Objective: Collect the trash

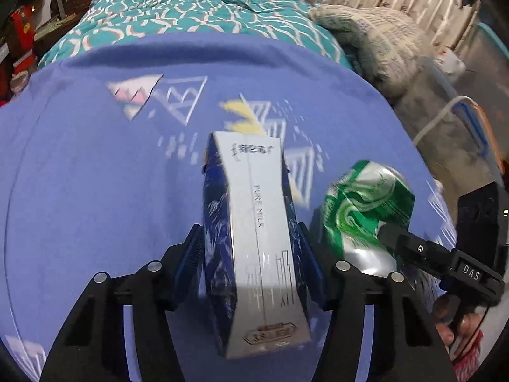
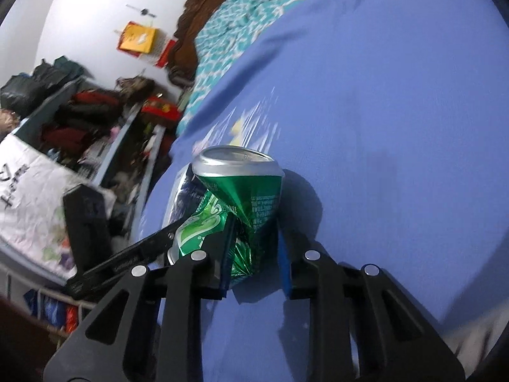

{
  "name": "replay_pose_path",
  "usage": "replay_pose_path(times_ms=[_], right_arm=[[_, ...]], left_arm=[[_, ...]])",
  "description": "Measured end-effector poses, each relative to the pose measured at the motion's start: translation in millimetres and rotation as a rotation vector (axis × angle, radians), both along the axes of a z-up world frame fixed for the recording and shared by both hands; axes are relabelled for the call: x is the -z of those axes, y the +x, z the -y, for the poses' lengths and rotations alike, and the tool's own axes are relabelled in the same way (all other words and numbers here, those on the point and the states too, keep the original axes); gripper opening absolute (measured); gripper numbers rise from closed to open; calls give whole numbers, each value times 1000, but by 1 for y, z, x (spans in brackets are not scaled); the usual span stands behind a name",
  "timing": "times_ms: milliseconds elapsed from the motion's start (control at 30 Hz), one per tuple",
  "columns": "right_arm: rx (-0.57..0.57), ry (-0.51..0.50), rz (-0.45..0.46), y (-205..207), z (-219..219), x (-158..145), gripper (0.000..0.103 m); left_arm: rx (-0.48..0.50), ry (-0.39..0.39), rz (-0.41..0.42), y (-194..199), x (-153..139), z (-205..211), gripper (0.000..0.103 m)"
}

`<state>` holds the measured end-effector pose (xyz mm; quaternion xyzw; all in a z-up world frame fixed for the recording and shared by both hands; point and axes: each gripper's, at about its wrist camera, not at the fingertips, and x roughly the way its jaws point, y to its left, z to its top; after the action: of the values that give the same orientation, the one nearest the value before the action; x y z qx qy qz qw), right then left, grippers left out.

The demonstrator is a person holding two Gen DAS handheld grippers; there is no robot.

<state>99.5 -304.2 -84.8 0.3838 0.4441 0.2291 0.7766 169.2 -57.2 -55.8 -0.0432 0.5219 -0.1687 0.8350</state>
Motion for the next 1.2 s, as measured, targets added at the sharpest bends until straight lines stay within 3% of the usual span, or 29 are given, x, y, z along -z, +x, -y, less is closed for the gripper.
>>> replay_pose_path(times_ms=[133,333,467,900,1200], right_arm=[[6,8,10,-46,1,-2,26],[84,32,19,-79,20,-3,25],[113,35,25,-84,30,-3,24],[126,15,28,-89,32,0,24],[128,4,32,-86,29,-2,24]], left_arm=[[8,-46,-3,-39,0,-17,53],[9,-86,-26,-67,-2,-31,53],[12,-129,-41,-71,-3,-35,53],[39,-32,49,-86,-2,-23,55],[51,-81,55,-87,-1,-30,54]])
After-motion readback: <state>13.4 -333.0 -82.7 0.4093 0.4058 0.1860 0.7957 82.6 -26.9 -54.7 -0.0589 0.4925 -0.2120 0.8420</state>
